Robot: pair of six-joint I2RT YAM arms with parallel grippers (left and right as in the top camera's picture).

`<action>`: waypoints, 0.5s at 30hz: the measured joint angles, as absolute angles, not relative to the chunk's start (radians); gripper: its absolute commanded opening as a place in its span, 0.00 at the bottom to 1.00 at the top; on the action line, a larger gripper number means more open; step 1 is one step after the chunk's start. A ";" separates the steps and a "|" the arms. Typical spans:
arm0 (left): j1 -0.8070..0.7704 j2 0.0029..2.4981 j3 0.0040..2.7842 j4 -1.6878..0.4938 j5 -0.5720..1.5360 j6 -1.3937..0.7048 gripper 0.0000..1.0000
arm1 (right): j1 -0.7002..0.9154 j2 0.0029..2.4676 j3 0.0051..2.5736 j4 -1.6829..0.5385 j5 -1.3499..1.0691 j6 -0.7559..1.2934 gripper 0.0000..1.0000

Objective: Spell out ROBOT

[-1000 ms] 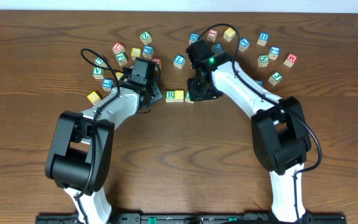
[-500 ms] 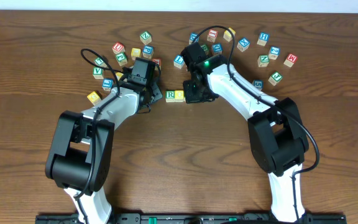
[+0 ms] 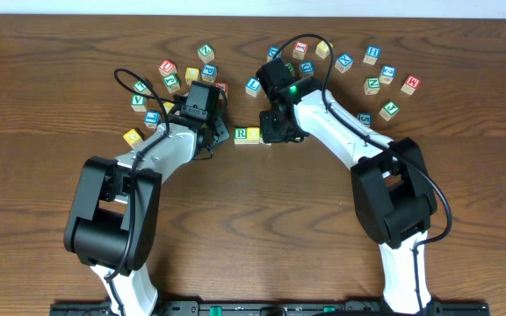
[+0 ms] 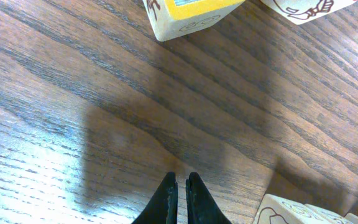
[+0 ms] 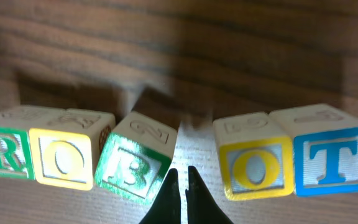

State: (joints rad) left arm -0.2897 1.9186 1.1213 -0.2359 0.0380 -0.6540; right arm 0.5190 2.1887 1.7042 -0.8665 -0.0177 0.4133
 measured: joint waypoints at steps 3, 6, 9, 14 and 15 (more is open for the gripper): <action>-0.290 1.919 1.121 -0.236 0.038 -0.654 0.07 | 0.507 2.189 1.704 -0.843 -0.015 0.416 0.02; -0.290 1.919 1.121 -0.236 0.038 -0.654 0.07 | 0.500 2.189 1.704 -0.827 -0.011 0.418 0.02; -0.290 1.919 1.121 -0.236 0.038 -0.654 0.08 | 0.500 2.189 1.704 -0.820 -0.011 0.418 0.02; -0.290 1.919 1.121 -0.236 0.038 -0.654 0.08 | 0.501 2.189 1.704 -0.807 -0.011 0.418 0.02; -0.290 1.919 1.121 -0.236 0.038 -0.654 0.07 | 0.501 2.189 1.704 -0.805 -0.011 0.418 0.03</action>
